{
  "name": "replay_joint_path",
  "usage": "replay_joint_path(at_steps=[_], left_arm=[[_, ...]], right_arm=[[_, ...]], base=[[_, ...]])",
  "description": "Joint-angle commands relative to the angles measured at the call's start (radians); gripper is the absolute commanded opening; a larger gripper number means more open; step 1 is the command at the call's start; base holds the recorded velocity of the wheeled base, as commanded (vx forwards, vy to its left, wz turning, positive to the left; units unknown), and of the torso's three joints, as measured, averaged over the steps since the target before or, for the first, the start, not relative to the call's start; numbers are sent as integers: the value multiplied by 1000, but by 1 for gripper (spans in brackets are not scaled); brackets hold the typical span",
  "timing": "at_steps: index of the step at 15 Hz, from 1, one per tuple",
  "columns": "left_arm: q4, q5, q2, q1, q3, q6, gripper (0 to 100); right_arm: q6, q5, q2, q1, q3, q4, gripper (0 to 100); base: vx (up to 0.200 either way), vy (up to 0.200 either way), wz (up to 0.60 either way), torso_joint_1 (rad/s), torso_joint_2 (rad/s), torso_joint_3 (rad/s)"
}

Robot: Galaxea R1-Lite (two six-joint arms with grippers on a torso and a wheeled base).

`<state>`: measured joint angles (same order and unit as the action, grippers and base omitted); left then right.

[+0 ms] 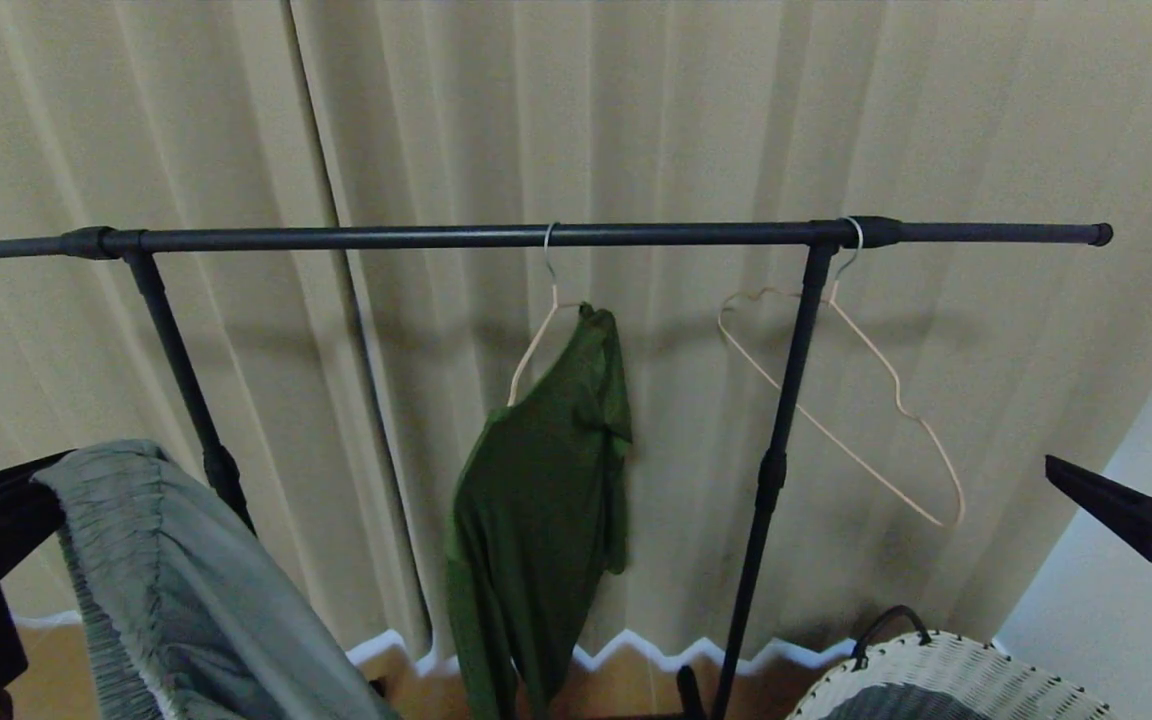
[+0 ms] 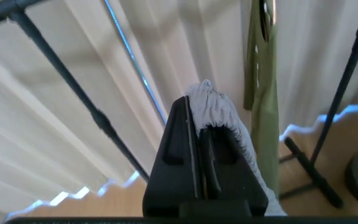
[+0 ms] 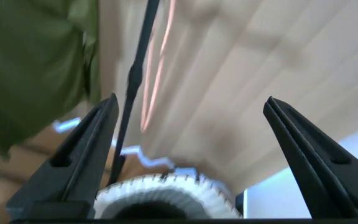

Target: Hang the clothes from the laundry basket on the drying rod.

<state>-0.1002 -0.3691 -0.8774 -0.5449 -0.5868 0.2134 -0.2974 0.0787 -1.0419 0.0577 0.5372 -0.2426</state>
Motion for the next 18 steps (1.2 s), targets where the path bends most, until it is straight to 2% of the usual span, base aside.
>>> replay_joint_path(at_steps=[1,3,9,13,15,18], left_arm=[[1,-1,-3,0,1,0,0],[-1,-1,0,0,15,4,0],[-79,-1,15,2,87,15,0],[-79,-1,34,2,116,17,0],[-79,-1,46,3,120,17,0],[-79,-1,51,3,120,18,0]], right_arm=[[0,1,-21,1,10,2,100],[0,1,-50,1,27,2,100],[1,1,-187,-2,89,2,100],[86,1,-291,4,185,81,100],[109,3,-348,8,253,146,100],[120,-2,-434,59,302,151,100]], base=[[200,0,0,-7,-7,12],[200,0,0,10,2,2],[0,0,0,0,0,0],[0,0,0,0,0,0],[0,0,0,0,0,0],[0,0,0,0,0,0]])
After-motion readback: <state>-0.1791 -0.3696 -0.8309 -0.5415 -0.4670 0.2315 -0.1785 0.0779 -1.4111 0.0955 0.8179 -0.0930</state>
